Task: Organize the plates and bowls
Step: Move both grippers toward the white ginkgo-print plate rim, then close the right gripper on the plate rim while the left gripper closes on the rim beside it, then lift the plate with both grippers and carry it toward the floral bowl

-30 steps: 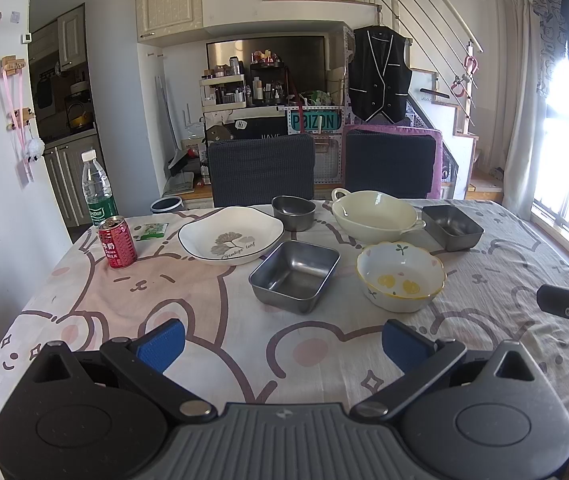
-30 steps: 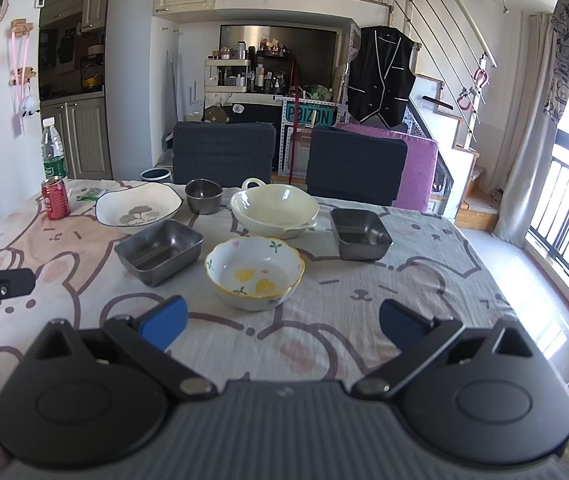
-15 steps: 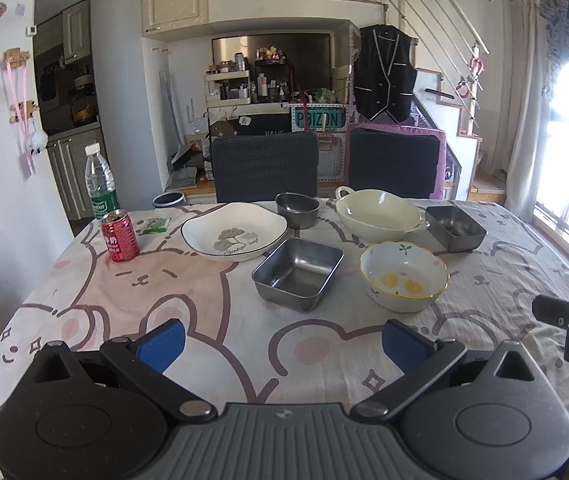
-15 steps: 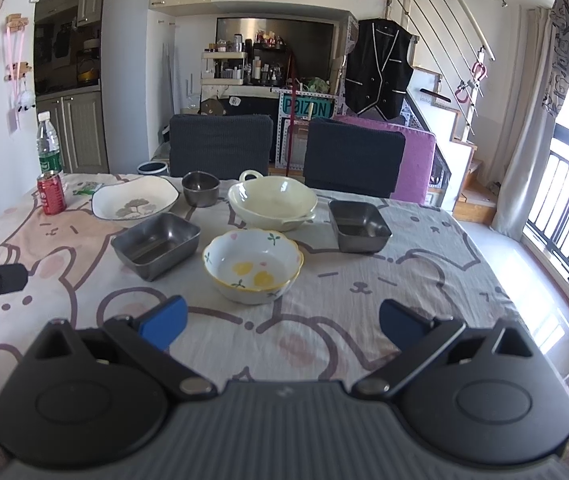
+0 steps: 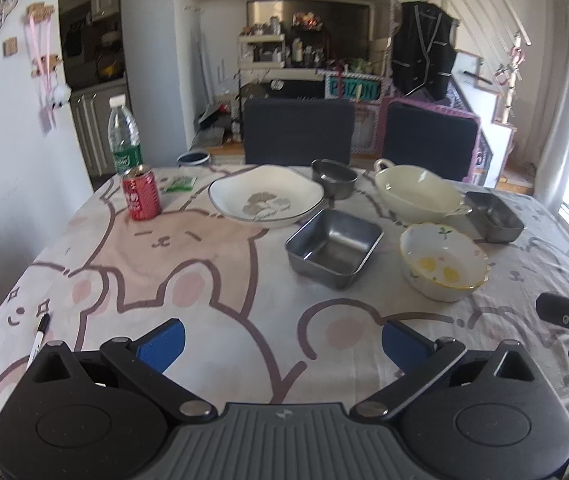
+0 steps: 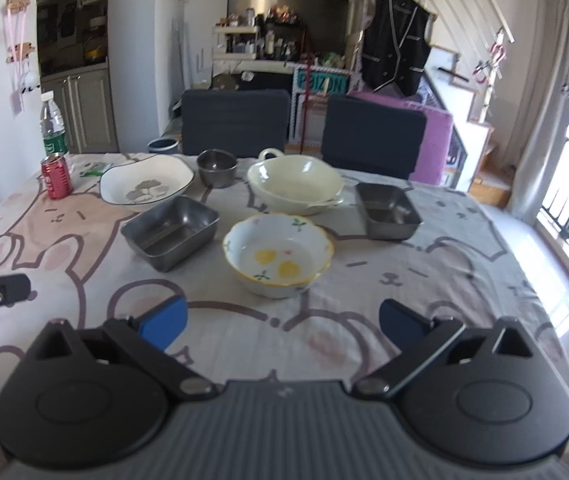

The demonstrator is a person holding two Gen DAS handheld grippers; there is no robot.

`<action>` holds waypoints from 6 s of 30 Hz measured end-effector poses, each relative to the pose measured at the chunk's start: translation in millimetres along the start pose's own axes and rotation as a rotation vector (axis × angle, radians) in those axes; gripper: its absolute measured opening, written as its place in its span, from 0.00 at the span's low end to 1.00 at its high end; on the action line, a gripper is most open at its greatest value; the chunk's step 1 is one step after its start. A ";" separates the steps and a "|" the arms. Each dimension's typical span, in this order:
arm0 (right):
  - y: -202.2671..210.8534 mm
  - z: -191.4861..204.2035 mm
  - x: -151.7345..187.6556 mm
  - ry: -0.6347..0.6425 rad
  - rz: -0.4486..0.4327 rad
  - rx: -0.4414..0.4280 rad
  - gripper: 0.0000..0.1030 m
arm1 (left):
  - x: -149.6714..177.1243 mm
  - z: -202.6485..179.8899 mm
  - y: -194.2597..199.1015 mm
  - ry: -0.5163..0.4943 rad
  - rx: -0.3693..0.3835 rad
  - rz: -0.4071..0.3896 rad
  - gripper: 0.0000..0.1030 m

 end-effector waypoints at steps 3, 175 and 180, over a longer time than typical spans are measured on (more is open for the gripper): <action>-9.6 7.1 -8.9 0.016 0.024 -0.033 1.00 | -3.9 7.8 -8.1 0.024 -0.013 0.011 1.00; -152.4 -29.9 -19.2 -0.311 0.548 -0.411 0.11 | -12.1 55.5 -144.2 0.188 0.471 0.389 0.14; -156.1 -27.3 -7.2 -0.306 0.593 -0.398 0.11 | -0.1 52.5 -154.1 0.185 0.460 0.450 0.18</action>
Point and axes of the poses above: each gripper's, at about its wrist camera, not at the fingertips, and y roughly against the way its jaws point, z to its left, x to its underside, the point moved 5 cm from there along -y, roughly the way its jaws point, and after that the axes turned 7 degrees about x, right-handed, at the moved point
